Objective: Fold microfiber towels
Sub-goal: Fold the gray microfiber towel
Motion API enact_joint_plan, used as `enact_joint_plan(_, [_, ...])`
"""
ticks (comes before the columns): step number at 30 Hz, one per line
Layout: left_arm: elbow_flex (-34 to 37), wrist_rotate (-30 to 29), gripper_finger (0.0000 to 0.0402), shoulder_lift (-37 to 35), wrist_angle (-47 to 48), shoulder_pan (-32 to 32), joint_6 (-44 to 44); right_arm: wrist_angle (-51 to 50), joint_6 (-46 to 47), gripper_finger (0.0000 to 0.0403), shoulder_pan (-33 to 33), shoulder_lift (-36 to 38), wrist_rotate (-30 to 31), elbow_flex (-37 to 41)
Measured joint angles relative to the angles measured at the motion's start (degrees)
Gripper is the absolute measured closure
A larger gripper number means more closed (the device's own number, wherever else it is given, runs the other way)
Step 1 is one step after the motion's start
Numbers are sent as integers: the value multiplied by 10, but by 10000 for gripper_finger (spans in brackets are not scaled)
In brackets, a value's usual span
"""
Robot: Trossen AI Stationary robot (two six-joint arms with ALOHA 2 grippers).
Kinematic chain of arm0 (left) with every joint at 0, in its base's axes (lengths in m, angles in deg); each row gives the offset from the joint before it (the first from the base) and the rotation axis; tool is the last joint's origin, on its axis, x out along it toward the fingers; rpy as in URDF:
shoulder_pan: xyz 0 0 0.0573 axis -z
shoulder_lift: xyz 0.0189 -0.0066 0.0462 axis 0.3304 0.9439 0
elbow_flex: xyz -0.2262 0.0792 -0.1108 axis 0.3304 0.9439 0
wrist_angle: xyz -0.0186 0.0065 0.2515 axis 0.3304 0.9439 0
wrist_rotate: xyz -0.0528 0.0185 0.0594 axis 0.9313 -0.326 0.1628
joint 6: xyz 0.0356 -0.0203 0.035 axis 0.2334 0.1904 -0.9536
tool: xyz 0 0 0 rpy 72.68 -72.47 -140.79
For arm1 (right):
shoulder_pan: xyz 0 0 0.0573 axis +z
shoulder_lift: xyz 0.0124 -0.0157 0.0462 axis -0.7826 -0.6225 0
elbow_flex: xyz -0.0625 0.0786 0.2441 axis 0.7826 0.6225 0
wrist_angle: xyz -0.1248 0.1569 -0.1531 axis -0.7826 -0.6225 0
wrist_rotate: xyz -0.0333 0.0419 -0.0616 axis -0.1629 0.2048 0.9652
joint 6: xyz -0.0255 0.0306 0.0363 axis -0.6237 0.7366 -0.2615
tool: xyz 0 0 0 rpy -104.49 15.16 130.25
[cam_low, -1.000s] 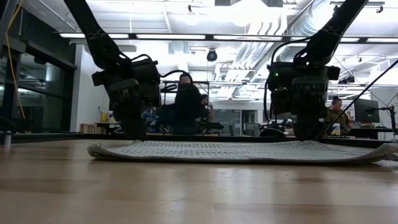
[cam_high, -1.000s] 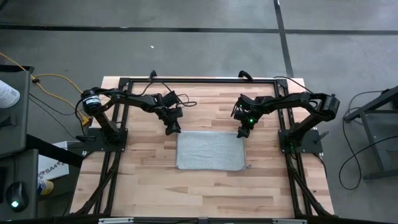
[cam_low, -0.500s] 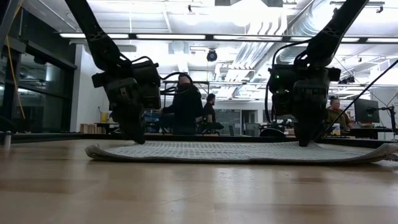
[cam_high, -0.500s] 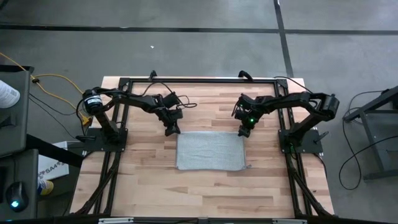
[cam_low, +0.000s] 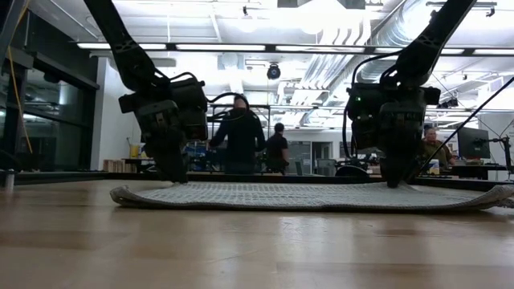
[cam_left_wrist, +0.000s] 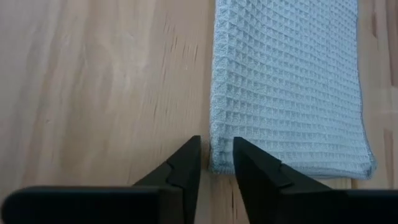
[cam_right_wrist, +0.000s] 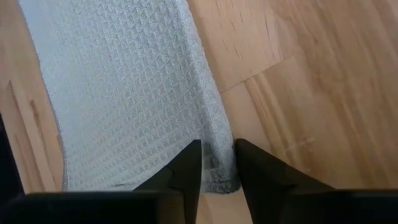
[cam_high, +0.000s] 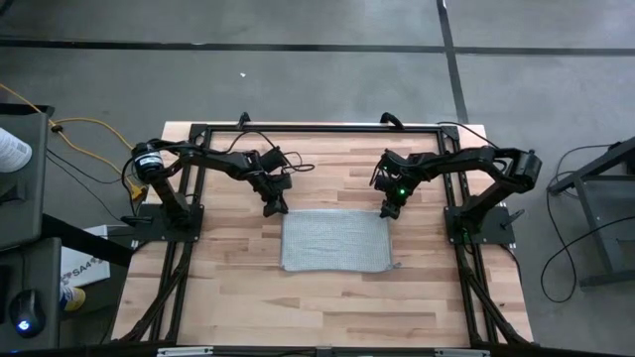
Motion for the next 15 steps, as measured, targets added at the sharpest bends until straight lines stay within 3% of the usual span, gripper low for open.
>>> enact_joint_plan(5, [0, 7, 284, 0, 10, 0, 4, 0, 0, 295, 0, 0, -1, 0])
enact_joint_plan(15, [-1, 13, 281, -1, 13, 22, -1, 0, 0, 302, 0, 0, 0, 0])
